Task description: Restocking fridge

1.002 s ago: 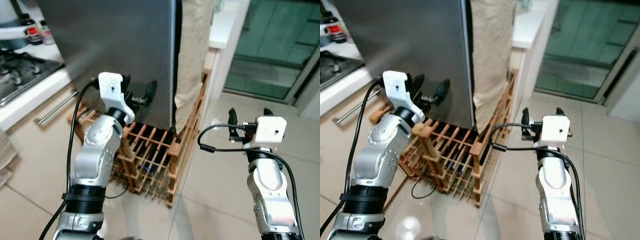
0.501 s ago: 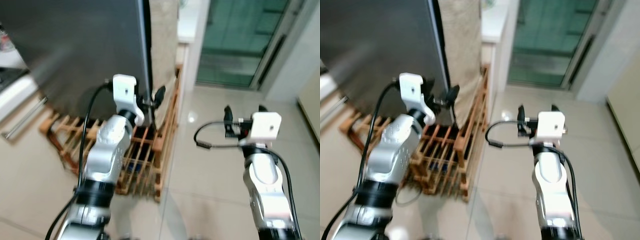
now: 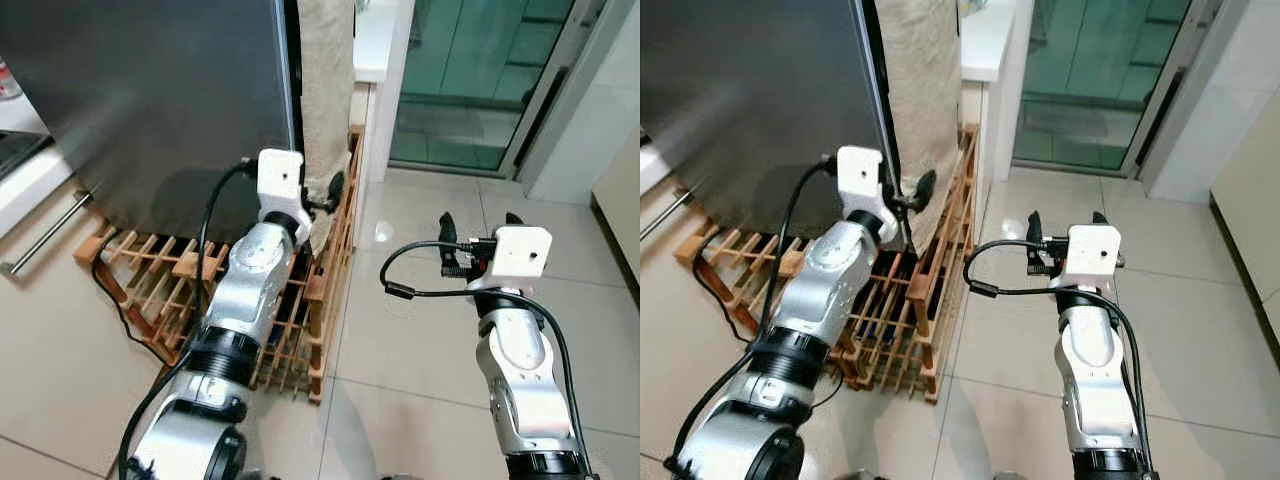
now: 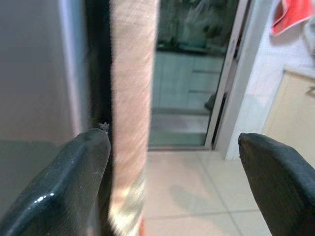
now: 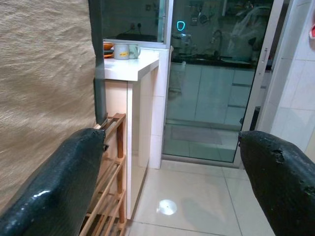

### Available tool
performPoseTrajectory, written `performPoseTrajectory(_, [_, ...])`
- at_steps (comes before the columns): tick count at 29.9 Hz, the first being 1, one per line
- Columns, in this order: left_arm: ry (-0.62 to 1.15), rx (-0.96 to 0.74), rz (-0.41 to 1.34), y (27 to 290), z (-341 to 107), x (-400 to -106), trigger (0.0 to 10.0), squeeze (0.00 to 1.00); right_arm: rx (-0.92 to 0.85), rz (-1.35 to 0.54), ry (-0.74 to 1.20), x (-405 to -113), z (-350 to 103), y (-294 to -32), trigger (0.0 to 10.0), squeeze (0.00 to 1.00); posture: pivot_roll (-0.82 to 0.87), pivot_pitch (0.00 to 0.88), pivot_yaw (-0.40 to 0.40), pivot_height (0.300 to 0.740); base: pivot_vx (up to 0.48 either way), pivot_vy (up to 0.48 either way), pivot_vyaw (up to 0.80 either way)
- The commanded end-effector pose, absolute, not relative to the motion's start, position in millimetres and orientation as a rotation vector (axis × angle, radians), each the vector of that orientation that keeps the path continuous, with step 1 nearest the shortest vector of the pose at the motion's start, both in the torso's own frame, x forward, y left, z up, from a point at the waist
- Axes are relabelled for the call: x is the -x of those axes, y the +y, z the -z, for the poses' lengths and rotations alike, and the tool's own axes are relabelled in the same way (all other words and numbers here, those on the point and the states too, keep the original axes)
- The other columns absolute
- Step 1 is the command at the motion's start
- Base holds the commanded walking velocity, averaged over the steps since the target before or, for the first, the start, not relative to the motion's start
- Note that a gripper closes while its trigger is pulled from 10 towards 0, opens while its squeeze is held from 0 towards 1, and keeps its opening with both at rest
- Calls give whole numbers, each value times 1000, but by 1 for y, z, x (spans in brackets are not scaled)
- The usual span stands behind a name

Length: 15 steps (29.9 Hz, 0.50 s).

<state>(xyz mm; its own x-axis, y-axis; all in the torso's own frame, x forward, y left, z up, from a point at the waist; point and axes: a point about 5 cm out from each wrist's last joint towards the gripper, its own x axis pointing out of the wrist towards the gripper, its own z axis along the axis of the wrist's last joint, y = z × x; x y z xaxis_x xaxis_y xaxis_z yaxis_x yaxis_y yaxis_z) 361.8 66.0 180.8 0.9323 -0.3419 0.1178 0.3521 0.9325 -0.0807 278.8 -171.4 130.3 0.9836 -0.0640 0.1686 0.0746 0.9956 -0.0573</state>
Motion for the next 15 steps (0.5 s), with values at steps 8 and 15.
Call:
performPoseTrajectory(8, [-88, 141, 340, 59, -181, -372, 10000, 0, 73, 81, -168, -273, -129, -172, 10000, 0, -114, 0, 77, 740, 0, 0, 0])
performPoseTrajectory(15, [-65, 178, 273, 58, -182, -381, 10000, 0, 78, 84, -161, -271, -128, -172, 10000, 0, -126, 0, 84, 740, 0, 0, 0])
